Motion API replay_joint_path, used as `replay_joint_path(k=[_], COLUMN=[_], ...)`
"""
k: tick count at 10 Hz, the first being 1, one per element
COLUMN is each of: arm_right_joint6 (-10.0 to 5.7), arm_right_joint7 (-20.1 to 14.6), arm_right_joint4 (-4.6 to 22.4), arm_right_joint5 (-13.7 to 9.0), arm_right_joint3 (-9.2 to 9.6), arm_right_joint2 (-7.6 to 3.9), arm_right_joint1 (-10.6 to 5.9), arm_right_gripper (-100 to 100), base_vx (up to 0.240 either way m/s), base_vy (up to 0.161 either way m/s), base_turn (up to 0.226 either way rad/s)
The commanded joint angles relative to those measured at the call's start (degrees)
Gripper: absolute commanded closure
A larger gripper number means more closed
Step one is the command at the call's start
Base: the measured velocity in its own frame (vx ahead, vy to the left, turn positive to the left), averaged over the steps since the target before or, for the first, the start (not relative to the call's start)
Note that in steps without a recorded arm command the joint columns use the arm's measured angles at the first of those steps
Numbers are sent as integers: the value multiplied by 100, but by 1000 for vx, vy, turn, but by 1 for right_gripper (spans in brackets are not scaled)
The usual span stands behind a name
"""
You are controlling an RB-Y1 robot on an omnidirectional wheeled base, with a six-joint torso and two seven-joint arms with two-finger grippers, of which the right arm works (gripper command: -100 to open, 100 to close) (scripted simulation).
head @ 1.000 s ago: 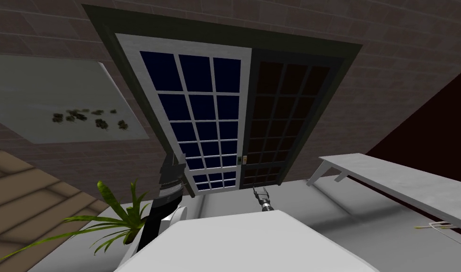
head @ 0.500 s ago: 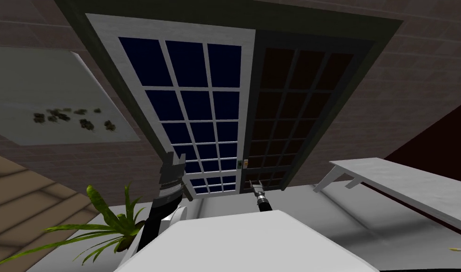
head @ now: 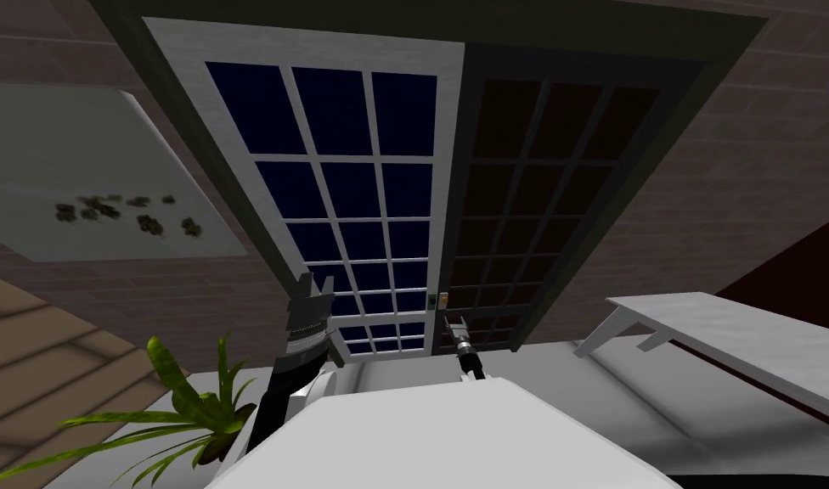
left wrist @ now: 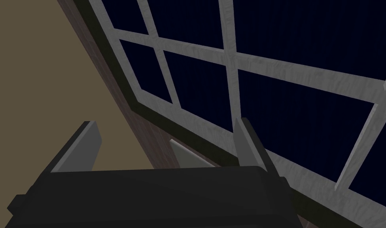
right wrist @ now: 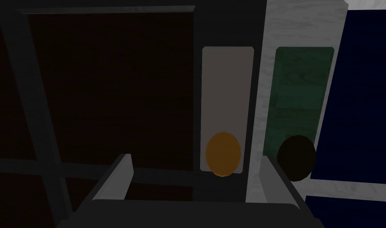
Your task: Pull the door open
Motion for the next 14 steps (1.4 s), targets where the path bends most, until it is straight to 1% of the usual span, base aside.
replay_joint_path(k=[1, 3, 4, 5, 6, 8, 9, 10, 14], arm_right_joint6=[47, 47, 35, 35, 17, 14, 54, 54, 54], arm_right_joint7=[3, 3, 7, 7, 13, 14, -5, -5, -5], arm_right_joint4=[-172, -172, -213, -213, -274, -284, -359, -359, -359], arm_right_joint5=[6, 6, 1, 1, -6, -7, 7, 7, 7], arm_right_joint3=[33, 33, 54, 54, 84, 89, 108, 108, 108], arm_right_joint2=[59, 59, 93, 93, 145, 153, 168, 168, 168], arm_right_joint1=[-48, -48, -148, -148, -298, -321, -245, -245, -245], arm_right_gripper=[-100, -100, -100, -100, -100, -100, -100, 100, 100], base_vx=[112, 48, 59, 78, 140, 119, 6, -9, -4], base_vy=[-14, -9, -14, -20, -34, -19, -7, 2, 2], base_turn=[52, 7, 34, 33, 59, 18, -11, 2, 1])
